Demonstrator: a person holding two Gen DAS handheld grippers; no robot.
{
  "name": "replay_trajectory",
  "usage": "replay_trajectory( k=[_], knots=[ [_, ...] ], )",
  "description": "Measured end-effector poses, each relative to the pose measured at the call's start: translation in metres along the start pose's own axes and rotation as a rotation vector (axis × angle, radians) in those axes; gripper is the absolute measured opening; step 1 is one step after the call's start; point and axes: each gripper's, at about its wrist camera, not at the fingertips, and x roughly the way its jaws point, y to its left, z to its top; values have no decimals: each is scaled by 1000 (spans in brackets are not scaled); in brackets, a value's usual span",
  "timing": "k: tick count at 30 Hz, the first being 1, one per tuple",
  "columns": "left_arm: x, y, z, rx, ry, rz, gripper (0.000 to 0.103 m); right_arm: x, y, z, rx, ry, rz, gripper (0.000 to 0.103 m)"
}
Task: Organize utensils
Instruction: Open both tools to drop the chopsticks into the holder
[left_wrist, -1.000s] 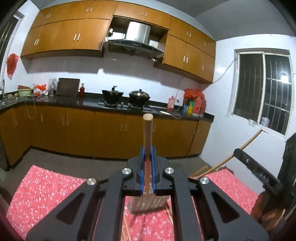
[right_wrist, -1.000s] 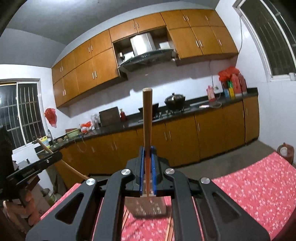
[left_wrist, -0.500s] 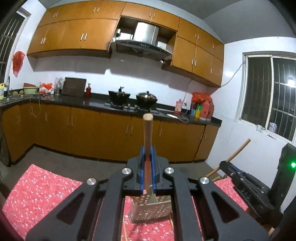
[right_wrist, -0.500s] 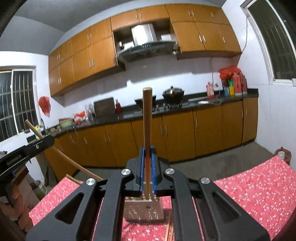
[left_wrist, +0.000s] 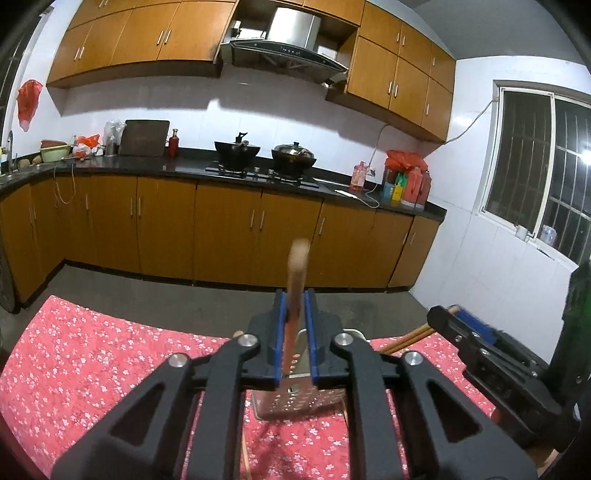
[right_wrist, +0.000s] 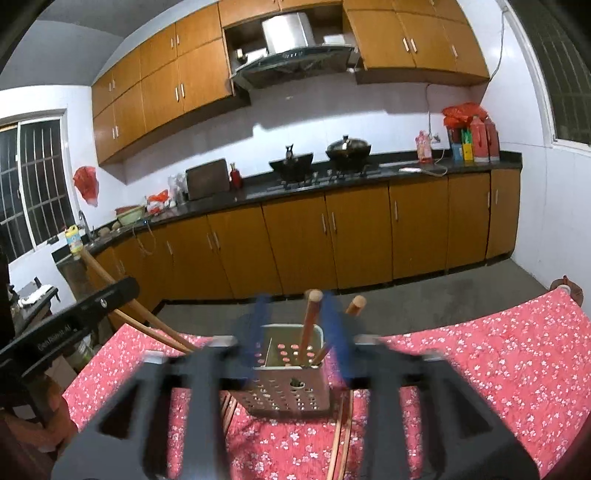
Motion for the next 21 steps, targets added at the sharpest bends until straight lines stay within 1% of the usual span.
replay_trajectory(
  k=[4, 7, 10, 12, 14, 15, 16, 17, 18, 19, 20, 21],
  knots=[
    [-12, 2, 3, -19, -22, -12, 19, -19, -2, 8, -7, -46, 2, 51],
    [-31, 9, 3, -37, -47, -19, 21, -36, -10, 8, -5, -75, -17, 51],
    [-53, 21, -3, -46, -67, 2, 24, -49, -23, -1, 4, -77, -50, 51],
    [-63, 32, -13, -57, -61, 29, 25, -53, -34, -12, 8, -51, -86, 51],
    [-66, 43, -26, -59, -41, 62, 28, -50, -49, -29, 10, 3, -138, 51],
    [-65, 51, -38, -54, -15, 97, 29, -46, -56, -37, 16, 36, -152, 51],
    [-62, 56, -44, -52, 6, 111, 29, -40, -64, -49, 27, 85, -169, 51],
    [-58, 62, -55, -54, 38, 126, 29, -33, -71, -61, 40, 133, -184, 51],
    [-51, 70, -68, -60, 87, 146, 29, -27, -77, -71, 51, 179, -192, 51],
    [-46, 74, -78, -64, 119, 158, 29, -18, -82, -86, 66, 242, -188, 50],
    [-38, 81, -94, -70, 171, 174, 29, -13, -84, -97, 74, 284, -181, 49],
    [-32, 86, -105, -76, 209, 180, 29, -8, -85, -108, 81, 324, -170, 44]
  ],
)
